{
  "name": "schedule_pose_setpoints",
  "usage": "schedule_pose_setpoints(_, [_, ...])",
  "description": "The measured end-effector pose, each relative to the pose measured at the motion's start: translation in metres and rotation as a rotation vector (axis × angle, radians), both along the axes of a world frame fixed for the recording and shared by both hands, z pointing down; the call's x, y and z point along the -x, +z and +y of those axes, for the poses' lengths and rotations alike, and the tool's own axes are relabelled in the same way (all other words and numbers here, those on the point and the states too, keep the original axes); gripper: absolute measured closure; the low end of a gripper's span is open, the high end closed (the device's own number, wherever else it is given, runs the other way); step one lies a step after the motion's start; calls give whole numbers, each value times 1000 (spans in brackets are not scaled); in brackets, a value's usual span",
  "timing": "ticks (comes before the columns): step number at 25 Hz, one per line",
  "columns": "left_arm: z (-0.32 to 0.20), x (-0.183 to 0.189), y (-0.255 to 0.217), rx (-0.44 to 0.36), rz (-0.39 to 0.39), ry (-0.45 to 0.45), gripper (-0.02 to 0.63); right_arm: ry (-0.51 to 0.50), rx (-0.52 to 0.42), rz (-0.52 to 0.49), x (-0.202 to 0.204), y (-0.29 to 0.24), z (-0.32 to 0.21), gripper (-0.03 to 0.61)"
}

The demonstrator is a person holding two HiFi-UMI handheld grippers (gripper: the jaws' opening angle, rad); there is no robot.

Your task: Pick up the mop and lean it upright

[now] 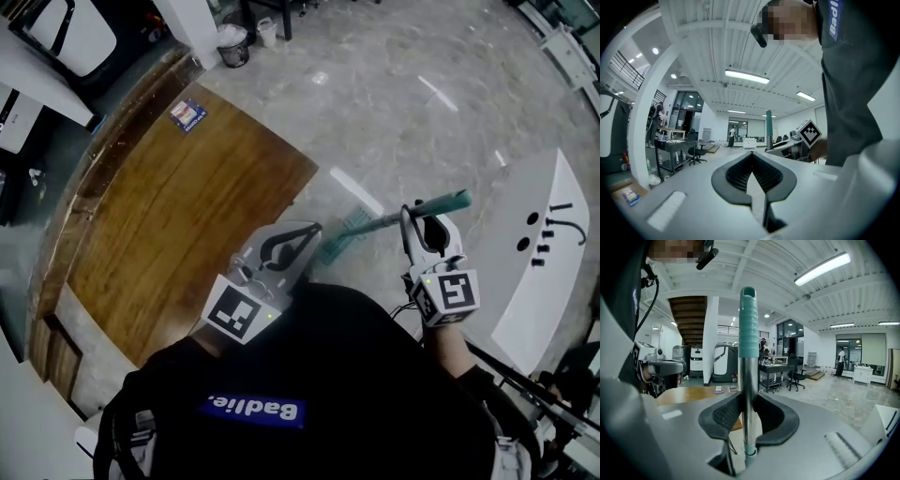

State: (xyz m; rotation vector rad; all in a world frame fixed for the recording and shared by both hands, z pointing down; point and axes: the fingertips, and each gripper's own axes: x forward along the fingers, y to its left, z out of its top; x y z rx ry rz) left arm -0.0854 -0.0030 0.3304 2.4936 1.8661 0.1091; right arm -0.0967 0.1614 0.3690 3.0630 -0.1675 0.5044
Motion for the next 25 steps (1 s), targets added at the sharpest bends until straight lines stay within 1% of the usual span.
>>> schedule_pose_setpoints(2, [8,-22,1,20,-16,4,595,4,13,0,-21,-3,9,472])
schedule_pose_setpoints(4, [18,-41,4,15,-32,2,595,-2,16,26,-46,-11,16,472])
schedule_pose_setpoints(6, [33,-57,4,9,-32,-6,595,-15,1,48,-73,-19,22,472])
schedule_pose_setpoints(8, [52,-66,4,2,-28,-20,595,-35,-13,49,-93,-17,35,472])
schedule_pose_setpoints(12, [94,-89,8,-55,-1,-85,595,-159,-43,86,-131,-14,67,472])
schedule_pose_setpoints(15, [137,-113,-1,-61,32,-161,595,-242,-67,75,-157,-5,100,472])
schedule_pose_setpoints(17, [165,-120,-8,-56,38,-227,595,-331,-68,58,-168,4,118,472])
schedule_pose_setpoints(19, [187,-126,-12,-77,35,-288,595,-429,-64,63,-180,5,130,472])
schedule_pose_setpoints(22, [205,-138,-14,-117,43,-366,595,-543,-84,102,-203,3,136,472])
schedule_pose_setpoints(25, [213,-148,-10,-138,39,-436,595,-614,-100,107,-225,4,146,472])
